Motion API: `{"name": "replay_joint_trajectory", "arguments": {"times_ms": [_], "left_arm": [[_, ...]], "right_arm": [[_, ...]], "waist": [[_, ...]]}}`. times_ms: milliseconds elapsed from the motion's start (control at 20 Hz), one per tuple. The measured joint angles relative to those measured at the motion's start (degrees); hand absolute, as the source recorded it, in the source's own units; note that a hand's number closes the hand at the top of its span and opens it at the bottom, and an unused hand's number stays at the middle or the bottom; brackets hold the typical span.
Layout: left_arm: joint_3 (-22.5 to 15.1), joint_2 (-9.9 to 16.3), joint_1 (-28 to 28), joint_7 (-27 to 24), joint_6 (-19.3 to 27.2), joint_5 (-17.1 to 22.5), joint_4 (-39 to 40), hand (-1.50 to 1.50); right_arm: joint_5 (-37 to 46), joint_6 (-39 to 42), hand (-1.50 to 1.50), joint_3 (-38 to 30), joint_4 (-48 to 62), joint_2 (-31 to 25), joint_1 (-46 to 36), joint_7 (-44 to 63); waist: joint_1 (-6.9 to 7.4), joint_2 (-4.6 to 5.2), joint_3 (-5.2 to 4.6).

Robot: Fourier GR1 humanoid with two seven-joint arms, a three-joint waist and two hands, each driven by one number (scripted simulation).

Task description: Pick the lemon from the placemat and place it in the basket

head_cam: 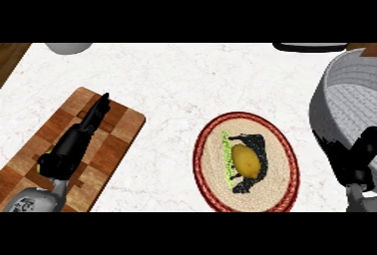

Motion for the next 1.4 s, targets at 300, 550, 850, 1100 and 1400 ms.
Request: {"name": "replay_joint_trajectory", "arguments": {"times_ms": [300,550,850,1100,1400], "left_arm": [[2.4,0.6,-2.7,-0.5,-1.1,0.6,-0.1,0.0],[1.8,-0.5,-3.9,0.5,-2.0,1.7,0.1,0.0],[2.6,-0.9,-3.8,1.3,-1.9,2.1,-0.2,0.0],[3.4,-0.6,-3.1,1.7,-1.7,2.0,-0.3,0.0],[4.2,-0.3,-2.7,1.7,-1.9,2.1,0.0,0.0]], "right_arm": [[-1.5,9.9,1.5,2.1,-4.5,0.3,-3.5,-6.0],[3.8,13.9,-1.5,9.6,-13.2,3.9,-6.9,-17.2],[23.4,3.8,-1.5,21.0,-18.4,7.8,-7.5,-18.8],[37.4,-3.0,-1.5,21.6,-24.1,3.2,-10.5,-7.0],[46.3,5.5,-1.5,20.2,-31.1,-8.5,-16.8,10.6]], "waist": [[0.35,0.69,1.15],[1.29,0.46,1.01],[0.21,0.35,0.46],[-0.96,-0.05,0.19],[-1.54,-0.24,-0.02]]}}
